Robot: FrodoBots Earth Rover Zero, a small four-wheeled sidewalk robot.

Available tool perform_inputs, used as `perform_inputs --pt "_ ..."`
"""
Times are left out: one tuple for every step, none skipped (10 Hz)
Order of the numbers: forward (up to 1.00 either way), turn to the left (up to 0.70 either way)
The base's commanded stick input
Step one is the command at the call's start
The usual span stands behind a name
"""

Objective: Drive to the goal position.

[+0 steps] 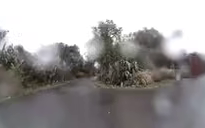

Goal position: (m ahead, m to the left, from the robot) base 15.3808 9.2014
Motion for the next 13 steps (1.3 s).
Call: perform_inputs --pt "0.85 0.04" --pt "0.85 0.2" --pt "0.85 0.34" --pt "0.85 0.34" --pt "0.85 0.34" --pt "0.85 0.0" --pt "0.85 0.0" --pt "0.85 0.0" --pt "0.85 0.0" --pt "0.85 0.0" --pt "0.85 0.0" --pt "0.85 0.0" --pt "0.85 0.0"
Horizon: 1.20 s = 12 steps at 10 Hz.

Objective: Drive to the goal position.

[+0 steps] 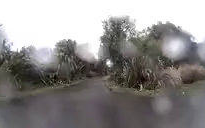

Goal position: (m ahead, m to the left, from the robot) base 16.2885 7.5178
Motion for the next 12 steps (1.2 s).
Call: perform_inputs --pt "0.85 0.0" --pt "0.85 0.0" --pt "0.85 0.0" --pt "0.85 0.0" --pt "0.85 0.0" --pt "0.85 0.23" --pt "0.85 0.34" --pt "0.85 0.34" --pt "0.85 0.34" --pt "0.85 0.3" --pt "0.85 0.19" --pt "0.85 0.0"
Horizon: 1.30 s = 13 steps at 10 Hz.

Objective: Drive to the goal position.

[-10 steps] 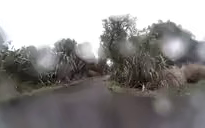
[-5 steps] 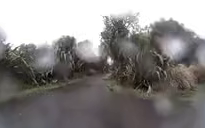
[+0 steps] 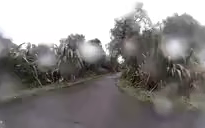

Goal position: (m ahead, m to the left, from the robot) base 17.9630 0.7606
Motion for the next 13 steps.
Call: perform_inputs --pt "0.85 0.0" --pt "0.85 0.0" --pt "0.85 0.0" --pt "0.85 0.0" --pt "0.85 0.0" --pt "0.85 0.0" --pt "0.85 0.0" --pt "0.85 0.0" --pt "0.85 0.0" --pt "0.85 0.0" --pt "0.85 0.0" --pt "0.85 0.0" --pt "0.85 0.0"
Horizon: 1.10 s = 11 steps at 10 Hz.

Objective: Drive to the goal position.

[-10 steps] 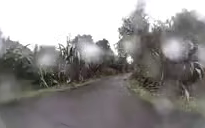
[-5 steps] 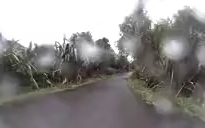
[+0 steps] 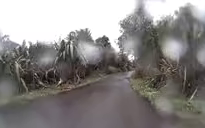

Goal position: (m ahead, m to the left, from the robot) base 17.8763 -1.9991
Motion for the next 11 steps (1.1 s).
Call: perform_inputs --pt "0.85 0.0" --pt "0.85 0.0" --pt "0.85 0.0" --pt "0.85 0.0" --pt "0.85 0.0" --pt "0.85 0.0" --pt "0.85 0.0" --pt "0.85 0.0" --pt "0.85 -0.34" --pt "0.85 -0.34" --pt "0.85 -0.18"
